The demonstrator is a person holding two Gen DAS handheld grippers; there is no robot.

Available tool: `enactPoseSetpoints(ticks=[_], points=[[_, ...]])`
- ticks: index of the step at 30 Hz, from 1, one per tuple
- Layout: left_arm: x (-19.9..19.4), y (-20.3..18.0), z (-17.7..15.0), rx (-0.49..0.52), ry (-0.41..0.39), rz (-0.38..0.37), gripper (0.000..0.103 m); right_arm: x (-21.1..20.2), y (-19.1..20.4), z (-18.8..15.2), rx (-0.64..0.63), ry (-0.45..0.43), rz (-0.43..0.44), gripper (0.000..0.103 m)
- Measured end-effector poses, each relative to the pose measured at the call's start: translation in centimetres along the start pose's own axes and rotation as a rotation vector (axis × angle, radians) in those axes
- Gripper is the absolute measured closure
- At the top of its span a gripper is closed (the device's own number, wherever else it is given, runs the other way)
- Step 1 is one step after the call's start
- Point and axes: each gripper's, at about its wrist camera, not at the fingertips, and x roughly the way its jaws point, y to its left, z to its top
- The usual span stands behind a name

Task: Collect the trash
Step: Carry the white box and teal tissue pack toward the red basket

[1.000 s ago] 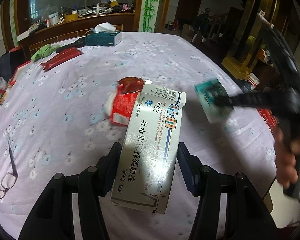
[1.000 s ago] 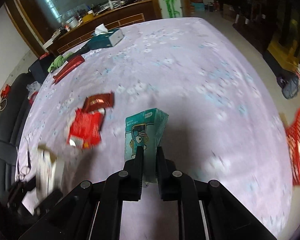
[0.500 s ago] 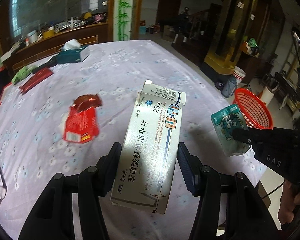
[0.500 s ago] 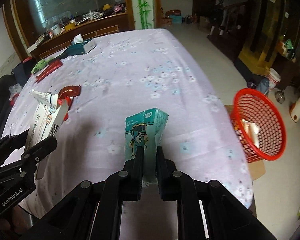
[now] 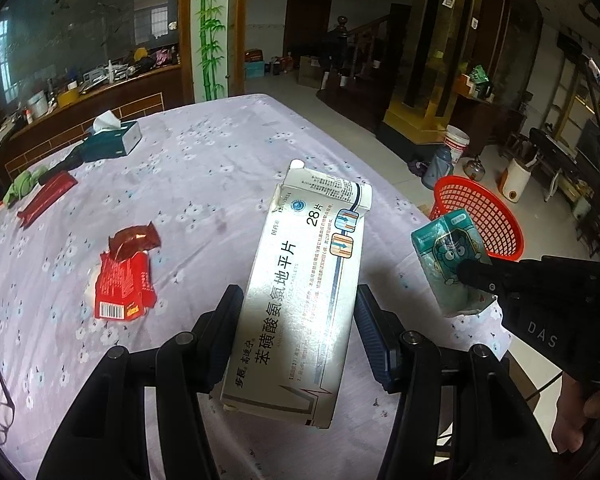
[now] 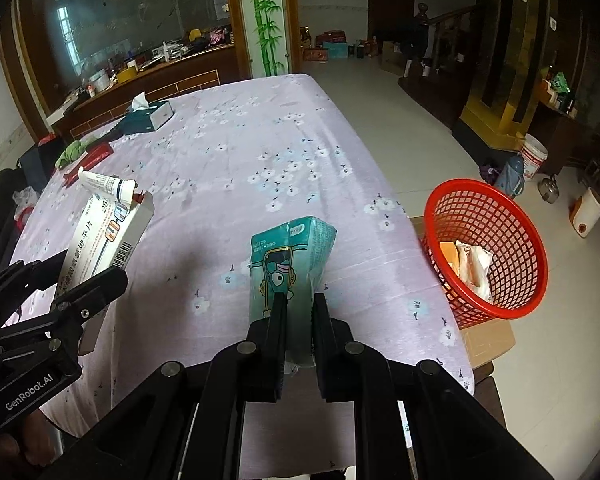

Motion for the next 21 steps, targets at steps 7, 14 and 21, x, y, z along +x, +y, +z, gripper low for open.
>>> enactPoseSetpoints(ticks=[7, 14, 21], points=[[-0.1, -0.8, 0.6, 0.014, -0.009, -0.002, 0.048, -0.6, -0.9, -0.1, 0.015, -0.013, 0.003, 0.091], [0.0, -1.7, 0.9, 0.027, -0.010, -0.007, 0.048, -0.9, -2.1, 0.0, 0.045, -0.017, 0.020, 0.091], [0.3, -2.7, 1.2, 0.042, -0.007, -0.015, 0.048, -1.1, -3.5, 0.0, 0.078, -0.017, 0.028, 0.091]])
